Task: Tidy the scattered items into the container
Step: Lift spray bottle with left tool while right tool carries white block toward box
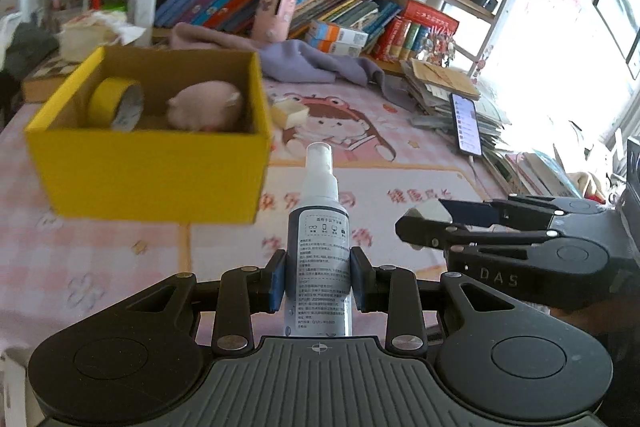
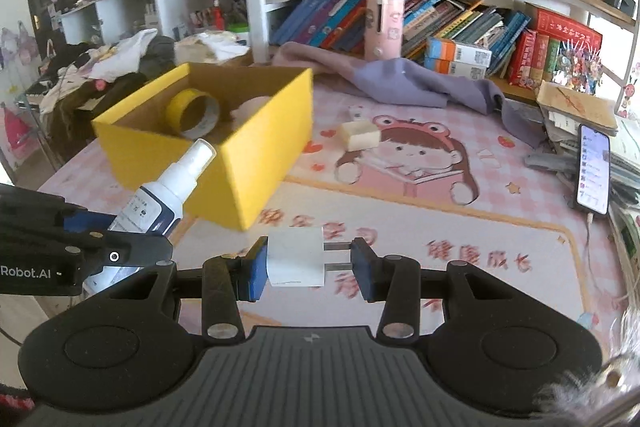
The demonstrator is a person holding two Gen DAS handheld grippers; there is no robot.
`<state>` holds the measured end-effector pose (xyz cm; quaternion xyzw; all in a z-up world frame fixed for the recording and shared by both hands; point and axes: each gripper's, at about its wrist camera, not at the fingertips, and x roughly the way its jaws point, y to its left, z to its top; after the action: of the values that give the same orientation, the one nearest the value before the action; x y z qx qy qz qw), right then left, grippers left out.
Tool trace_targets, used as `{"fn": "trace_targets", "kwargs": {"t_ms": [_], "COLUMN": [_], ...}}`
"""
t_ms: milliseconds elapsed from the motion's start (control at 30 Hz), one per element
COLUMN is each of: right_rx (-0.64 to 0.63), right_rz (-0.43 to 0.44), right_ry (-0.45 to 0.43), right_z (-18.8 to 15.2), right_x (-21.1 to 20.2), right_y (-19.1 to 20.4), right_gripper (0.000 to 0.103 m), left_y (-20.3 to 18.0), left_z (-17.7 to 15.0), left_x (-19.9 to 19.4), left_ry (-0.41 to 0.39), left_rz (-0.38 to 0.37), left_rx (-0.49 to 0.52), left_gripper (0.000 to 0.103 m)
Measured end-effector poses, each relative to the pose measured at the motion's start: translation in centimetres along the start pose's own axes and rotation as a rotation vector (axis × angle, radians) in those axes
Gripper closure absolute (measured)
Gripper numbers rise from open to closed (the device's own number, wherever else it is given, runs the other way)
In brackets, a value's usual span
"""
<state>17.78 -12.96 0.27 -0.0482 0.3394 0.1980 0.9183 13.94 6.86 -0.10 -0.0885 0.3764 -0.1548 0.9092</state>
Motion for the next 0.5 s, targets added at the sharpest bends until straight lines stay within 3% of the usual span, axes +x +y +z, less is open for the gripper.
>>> {"fn": "trace_targets", "kwargs": {"t_ms": [200, 500], "right_rx": [-0.02, -0.016], "right_rz": [0.04, 0.073], "right_ry": [0.013, 0.029], "right_z": [-1.7, -2.3], "right_x": [-1.2, -1.8], "right_y": [4.6, 8.1], "right_gripper": [0.062, 0.062], "left_y": [1.9, 3.7], "left_z": [-2.0, -3.7], "left_x": [-3.0, -5.7], "left_ry": [-0.003, -0.013], "left_rz": [0.016, 0.038], "left_rx": [-0.006, -0.023], "left_gripper": [0.072, 0.072]}}
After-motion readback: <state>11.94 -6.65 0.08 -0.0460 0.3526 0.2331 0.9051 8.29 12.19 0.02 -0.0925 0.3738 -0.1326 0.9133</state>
